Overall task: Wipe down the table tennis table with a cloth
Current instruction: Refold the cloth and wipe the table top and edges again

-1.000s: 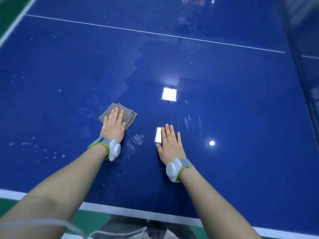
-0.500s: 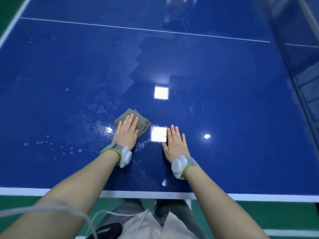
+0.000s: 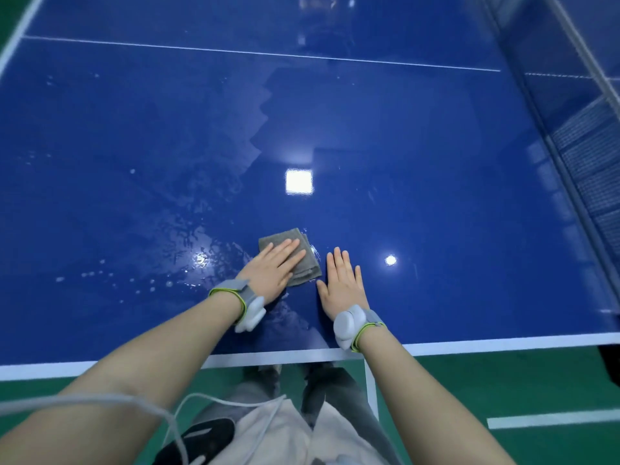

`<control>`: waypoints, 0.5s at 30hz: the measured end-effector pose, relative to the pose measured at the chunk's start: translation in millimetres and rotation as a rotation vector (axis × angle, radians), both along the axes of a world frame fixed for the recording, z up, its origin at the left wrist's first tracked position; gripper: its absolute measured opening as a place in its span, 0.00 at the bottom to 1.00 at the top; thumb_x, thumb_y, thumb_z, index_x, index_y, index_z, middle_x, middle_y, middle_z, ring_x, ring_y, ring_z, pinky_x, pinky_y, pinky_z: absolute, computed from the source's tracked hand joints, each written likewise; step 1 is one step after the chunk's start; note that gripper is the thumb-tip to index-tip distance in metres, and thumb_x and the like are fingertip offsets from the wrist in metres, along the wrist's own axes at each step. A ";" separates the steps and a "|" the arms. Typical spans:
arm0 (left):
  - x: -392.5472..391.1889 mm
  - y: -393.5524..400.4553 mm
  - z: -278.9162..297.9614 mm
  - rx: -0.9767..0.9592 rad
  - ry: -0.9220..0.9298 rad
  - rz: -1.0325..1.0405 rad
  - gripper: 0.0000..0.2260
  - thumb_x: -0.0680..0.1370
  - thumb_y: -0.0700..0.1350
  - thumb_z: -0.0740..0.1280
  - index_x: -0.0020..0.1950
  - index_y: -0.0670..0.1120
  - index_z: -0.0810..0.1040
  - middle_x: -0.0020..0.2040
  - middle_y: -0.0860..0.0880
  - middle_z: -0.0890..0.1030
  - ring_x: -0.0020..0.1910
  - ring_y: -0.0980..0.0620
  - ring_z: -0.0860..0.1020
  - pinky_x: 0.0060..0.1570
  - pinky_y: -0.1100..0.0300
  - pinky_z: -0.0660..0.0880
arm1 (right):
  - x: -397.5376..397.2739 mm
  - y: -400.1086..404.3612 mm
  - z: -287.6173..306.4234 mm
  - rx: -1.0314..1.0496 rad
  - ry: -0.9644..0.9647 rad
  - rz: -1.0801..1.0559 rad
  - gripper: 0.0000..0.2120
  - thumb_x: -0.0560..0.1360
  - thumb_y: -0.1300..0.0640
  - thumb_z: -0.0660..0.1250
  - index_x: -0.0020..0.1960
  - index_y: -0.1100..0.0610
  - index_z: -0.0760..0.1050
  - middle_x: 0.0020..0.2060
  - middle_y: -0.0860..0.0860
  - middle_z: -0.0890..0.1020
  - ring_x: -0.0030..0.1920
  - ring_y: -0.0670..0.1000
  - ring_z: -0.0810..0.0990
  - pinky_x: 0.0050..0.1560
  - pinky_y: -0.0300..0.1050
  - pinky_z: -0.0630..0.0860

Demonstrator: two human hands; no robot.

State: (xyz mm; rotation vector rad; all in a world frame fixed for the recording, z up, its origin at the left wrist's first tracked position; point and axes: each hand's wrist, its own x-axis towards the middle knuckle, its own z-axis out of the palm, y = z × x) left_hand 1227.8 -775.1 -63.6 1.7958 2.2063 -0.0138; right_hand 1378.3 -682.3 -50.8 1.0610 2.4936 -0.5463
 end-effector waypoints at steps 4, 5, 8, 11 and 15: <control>-24.5 23.1 12.1 -0.164 -0.019 0.211 0.24 0.82 0.44 0.50 0.76 0.48 0.43 0.77 0.49 0.41 0.76 0.51 0.42 0.72 0.53 0.40 | 13.8 -13.1 0.9 0.004 -0.004 -0.018 0.28 0.83 0.51 0.47 0.77 0.58 0.39 0.77 0.51 0.39 0.76 0.51 0.37 0.74 0.51 0.37; -22.0 29.6 14.3 -0.178 -0.035 0.236 0.25 0.82 0.43 0.50 0.76 0.47 0.43 0.77 0.48 0.41 0.76 0.50 0.42 0.72 0.52 0.40 | 14.9 -16.4 0.3 0.004 -0.002 -0.032 0.28 0.83 0.51 0.47 0.77 0.58 0.39 0.77 0.51 0.39 0.76 0.51 0.37 0.74 0.51 0.37; -11.1 34.5 13.7 -0.191 -0.065 0.198 0.27 0.81 0.40 0.52 0.76 0.46 0.43 0.77 0.48 0.41 0.76 0.50 0.41 0.72 0.51 0.40 | 14.6 -25.2 -0.1 -0.010 0.002 -0.080 0.28 0.83 0.51 0.47 0.77 0.58 0.39 0.77 0.51 0.39 0.76 0.51 0.37 0.74 0.51 0.37; 8.9 25.9 14.0 -0.153 -0.066 0.040 0.27 0.80 0.39 0.52 0.76 0.47 0.44 0.77 0.48 0.41 0.76 0.51 0.41 0.72 0.53 0.40 | 13.1 -29.0 -1.2 0.000 0.013 -0.119 0.28 0.83 0.53 0.48 0.77 0.58 0.39 0.77 0.51 0.40 0.76 0.51 0.38 0.74 0.50 0.38; 34.1 3.5 11.6 -0.097 -0.135 -0.017 0.26 0.80 0.41 0.54 0.76 0.49 0.51 0.77 0.51 0.46 0.76 0.53 0.45 0.72 0.58 0.43 | 5.6 -31.4 -1.0 -0.039 0.046 -0.216 0.29 0.81 0.59 0.50 0.78 0.57 0.41 0.77 0.50 0.41 0.76 0.49 0.39 0.74 0.49 0.37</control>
